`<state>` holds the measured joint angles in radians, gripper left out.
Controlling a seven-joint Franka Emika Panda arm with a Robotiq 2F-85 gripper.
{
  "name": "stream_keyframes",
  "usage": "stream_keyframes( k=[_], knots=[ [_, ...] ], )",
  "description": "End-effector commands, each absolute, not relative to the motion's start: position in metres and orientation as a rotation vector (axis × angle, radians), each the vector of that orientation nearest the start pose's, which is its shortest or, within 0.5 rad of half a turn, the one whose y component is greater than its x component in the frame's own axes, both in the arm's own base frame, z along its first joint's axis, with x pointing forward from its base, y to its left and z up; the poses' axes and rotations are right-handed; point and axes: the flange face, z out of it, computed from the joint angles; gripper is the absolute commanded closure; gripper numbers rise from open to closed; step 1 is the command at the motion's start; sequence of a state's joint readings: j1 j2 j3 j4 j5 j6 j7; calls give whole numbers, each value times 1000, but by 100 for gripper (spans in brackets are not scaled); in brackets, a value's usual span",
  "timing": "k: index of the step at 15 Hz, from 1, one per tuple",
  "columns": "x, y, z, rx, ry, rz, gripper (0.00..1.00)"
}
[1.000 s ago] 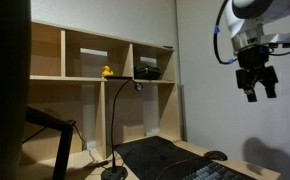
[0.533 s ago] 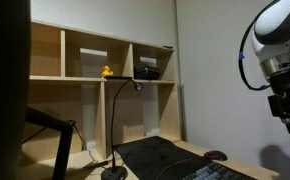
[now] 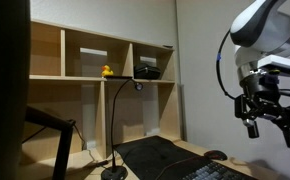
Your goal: Move the keyboard slightly forward
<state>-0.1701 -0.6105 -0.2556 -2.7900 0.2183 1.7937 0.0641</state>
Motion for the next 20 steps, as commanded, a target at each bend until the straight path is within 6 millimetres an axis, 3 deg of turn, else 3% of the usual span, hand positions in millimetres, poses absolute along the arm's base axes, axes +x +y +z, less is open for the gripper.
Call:
stream_keyframes(
  k=[1,4,6,9,11,12,16,20],
  knots=[
    [282,-79,350,-2593,671,519,0],
    [286,-68,341,-2583,668,570,0],
    [304,-85,334,-2563,869,426,0],
    [334,-87,317,-2573,1022,235,0],
    [344,-90,307,-2582,1126,175,0],
    [335,-89,324,-2585,1041,195,0],
    [339,-89,322,-2592,1050,193,0],
    [351,-93,265,-2520,1126,280,0]
  ],
)
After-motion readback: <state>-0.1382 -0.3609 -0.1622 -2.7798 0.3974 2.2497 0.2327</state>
